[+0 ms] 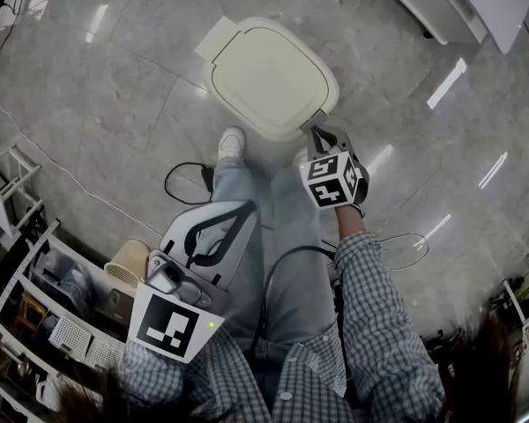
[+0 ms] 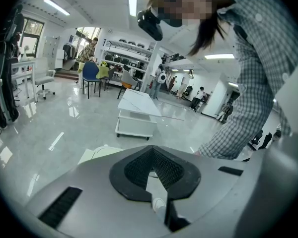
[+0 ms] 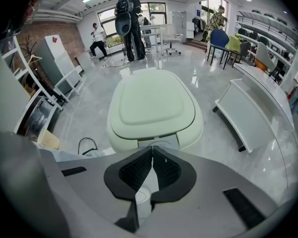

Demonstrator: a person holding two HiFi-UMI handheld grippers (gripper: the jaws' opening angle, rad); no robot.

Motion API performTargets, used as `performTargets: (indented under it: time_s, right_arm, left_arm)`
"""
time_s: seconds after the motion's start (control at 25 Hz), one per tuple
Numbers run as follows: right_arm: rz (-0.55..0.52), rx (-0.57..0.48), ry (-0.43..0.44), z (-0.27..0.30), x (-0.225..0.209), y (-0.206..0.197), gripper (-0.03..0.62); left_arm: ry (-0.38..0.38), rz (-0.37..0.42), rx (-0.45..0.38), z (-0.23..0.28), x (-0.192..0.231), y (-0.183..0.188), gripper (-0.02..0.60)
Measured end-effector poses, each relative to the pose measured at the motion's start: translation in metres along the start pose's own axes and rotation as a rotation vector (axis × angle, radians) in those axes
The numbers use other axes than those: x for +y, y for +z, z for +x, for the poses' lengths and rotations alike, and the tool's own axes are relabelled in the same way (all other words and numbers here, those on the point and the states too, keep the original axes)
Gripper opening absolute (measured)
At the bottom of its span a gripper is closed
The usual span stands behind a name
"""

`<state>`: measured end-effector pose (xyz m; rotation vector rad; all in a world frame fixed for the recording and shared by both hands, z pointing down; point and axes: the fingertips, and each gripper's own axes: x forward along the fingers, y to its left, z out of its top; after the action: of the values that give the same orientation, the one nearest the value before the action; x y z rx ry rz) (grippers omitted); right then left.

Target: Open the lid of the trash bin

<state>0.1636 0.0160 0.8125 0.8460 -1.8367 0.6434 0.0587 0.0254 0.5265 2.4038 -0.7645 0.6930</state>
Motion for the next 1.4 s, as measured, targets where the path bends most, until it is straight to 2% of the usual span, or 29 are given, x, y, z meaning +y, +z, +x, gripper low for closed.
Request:
performTargets:
  time_s: [0.28,0.6,0.92,1.08,1.4]
  right_arm:
    - [-0.040,0.026,-0.007,0.000,0.001,-0.001,0.025]
    - [-0.050,0.038,-0.003,0.001,0.000,-0.001,0.025]
    - [-0.043,0.032,0.001,0.001,0.001,0.000,0.025]
    - [0.006,-0.001,0.015,-0.001,0.000,0.002,0.025]
    - [0.012,0.004,-0.010,-0.014,-0.008,0.003,0.025]
  left_arm:
    - [-0.003,0.023,-0.008,0.002,-0.003,0.004,0.005]
    - [-0.014,0.015,-0.018,0.004,-0.004,0.007,0.005]
    - [-0.017,0.014,-0.020,0.005,-0.002,0.006,0.005]
    - [-0.014,0.014,-0.024,0.004,-0.002,0.007,0.005]
    - [-0.004,0.035,-0.035,-0.006,0.000,0.012,0.005]
